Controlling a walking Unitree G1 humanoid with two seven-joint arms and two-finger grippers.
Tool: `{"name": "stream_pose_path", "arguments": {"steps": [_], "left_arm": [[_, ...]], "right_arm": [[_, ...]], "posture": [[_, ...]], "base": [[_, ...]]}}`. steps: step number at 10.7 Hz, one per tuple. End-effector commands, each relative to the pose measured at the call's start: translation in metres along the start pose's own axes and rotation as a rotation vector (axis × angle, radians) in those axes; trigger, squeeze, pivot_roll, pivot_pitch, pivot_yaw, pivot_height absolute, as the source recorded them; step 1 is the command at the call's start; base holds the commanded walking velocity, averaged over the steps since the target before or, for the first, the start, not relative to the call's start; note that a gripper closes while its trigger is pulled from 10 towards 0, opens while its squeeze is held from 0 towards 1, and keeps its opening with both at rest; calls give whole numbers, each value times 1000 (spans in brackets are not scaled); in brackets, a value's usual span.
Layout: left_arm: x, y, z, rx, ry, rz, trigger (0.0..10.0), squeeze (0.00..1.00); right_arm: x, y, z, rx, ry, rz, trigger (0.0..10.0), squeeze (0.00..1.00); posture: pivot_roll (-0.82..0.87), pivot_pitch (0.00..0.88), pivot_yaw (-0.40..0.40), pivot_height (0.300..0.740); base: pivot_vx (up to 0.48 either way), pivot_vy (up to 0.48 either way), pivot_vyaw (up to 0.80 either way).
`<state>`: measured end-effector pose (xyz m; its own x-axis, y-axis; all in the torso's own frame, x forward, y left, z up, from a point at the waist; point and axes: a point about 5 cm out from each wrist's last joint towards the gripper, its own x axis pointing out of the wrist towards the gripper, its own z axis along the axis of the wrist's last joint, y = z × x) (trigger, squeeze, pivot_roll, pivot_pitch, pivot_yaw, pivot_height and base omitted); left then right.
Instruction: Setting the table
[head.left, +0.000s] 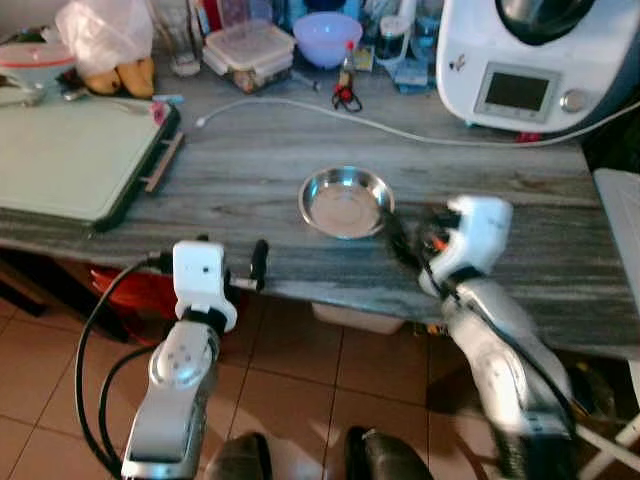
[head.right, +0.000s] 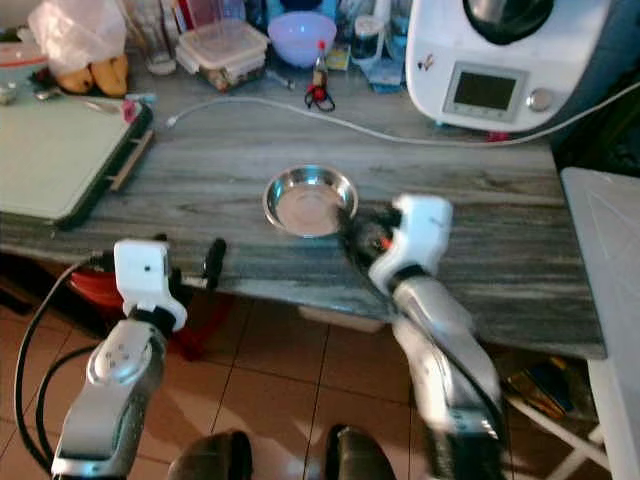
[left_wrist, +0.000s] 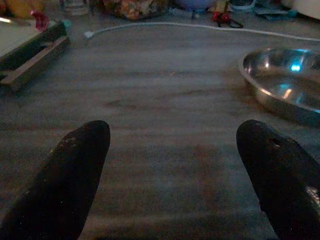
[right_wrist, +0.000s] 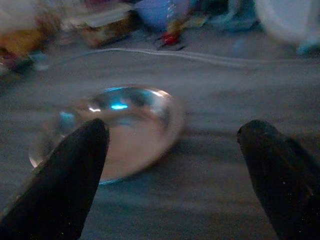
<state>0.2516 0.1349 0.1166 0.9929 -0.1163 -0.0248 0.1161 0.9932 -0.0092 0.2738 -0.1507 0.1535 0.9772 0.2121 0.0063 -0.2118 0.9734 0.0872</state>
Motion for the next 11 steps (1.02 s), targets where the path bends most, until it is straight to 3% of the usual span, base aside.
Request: {"name": "stream_pose_path", "arguments": {"steps": [1,3,4,7,11], "left_arm": [[-2,2,0,-8,5,13,10000,0],[2,2,5,-4,-10,5,10000,0],[2,2,2,-2,-4,1,10000,0],[4,1,2,-6,-12,10,10000,0],[9,8,5,19,-19,-4,10000,0]], "right_arm": [[-8,-2,3,-102,-44,-34,10000,0],[-14,-11,-1,-85,-27,-109,10000,0],[-17,-16,1,-186,-32,-134,10000,0],[-26,-30,1,-212,-61,-234,10000,0],[-19,-29,1,-177,-75,-257,10000,0]], "posture": [[-30,117,7,740],[-33,120,9,740],[-35,99,8,740],[-39,44,10,740],[-44,39,37,740]], "base": [[0,0,0],[-266,0,0],[-296,0,0],[-304,0,0],[-303,0,0]]}}
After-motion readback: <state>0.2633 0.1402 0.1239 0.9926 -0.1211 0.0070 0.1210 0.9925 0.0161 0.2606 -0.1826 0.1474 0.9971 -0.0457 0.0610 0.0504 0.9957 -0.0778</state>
